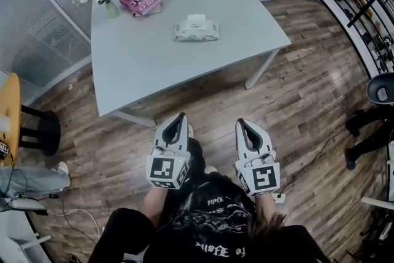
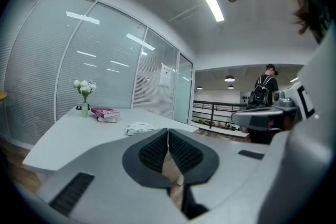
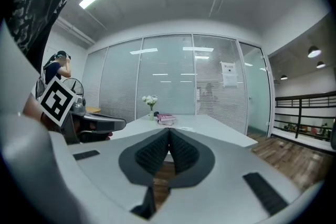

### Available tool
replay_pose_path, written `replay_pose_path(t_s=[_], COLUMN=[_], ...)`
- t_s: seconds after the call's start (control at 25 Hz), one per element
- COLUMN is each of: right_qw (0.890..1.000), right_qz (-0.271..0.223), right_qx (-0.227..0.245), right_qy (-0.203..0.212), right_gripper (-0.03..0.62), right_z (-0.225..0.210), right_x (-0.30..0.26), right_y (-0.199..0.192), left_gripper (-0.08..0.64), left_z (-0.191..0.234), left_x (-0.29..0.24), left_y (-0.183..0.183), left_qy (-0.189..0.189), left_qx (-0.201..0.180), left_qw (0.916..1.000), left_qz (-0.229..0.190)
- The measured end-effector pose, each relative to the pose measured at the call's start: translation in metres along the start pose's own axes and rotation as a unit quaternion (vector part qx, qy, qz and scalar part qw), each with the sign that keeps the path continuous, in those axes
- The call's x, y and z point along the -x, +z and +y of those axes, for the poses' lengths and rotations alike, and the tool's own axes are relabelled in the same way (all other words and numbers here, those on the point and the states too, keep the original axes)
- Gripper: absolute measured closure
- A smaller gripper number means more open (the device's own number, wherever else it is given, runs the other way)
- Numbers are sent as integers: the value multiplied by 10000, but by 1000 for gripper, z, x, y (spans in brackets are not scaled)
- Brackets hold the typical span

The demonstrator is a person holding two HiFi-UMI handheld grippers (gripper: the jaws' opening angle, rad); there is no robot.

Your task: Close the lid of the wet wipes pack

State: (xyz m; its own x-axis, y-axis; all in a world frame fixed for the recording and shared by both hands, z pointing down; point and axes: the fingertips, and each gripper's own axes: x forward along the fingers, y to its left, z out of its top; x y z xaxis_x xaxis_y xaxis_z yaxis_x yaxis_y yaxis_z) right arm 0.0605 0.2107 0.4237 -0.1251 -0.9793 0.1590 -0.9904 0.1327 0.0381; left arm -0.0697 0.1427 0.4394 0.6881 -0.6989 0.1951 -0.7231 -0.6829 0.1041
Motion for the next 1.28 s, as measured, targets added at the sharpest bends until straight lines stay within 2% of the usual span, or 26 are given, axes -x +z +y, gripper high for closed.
replay_pose_path(t_s=[0.16, 0.32, 0.8, 1.08, 1.28], right_qw=[9999, 9998, 9970, 9966, 9966], right_qz=[-11, -1, 185, 374, 451], right_qx=[-101, -127, -295, -307, -372], right_qy=[-81, -149, -684, -673, -585], right_gripper=[594, 594, 592, 592, 592], right_z=[-12, -19, -45, -58, -72], right_x=[-42, -92, -223, -262, -282], right_y=[8, 19, 42, 42, 44], left_gripper=[552, 552, 552, 552, 552], left_z=[36, 82, 141, 167, 180], left_x=[-41, -78, -185, -220, -238], left_y=[7, 22, 69, 77, 82], left_qy=[5, 28, -848, -878, -681], left_qx=[146, 120, -90, 86, 121], left_qw=[9999, 9999, 9963, 9961, 9976], left_qz=[43, 21, -130, -1, 60])
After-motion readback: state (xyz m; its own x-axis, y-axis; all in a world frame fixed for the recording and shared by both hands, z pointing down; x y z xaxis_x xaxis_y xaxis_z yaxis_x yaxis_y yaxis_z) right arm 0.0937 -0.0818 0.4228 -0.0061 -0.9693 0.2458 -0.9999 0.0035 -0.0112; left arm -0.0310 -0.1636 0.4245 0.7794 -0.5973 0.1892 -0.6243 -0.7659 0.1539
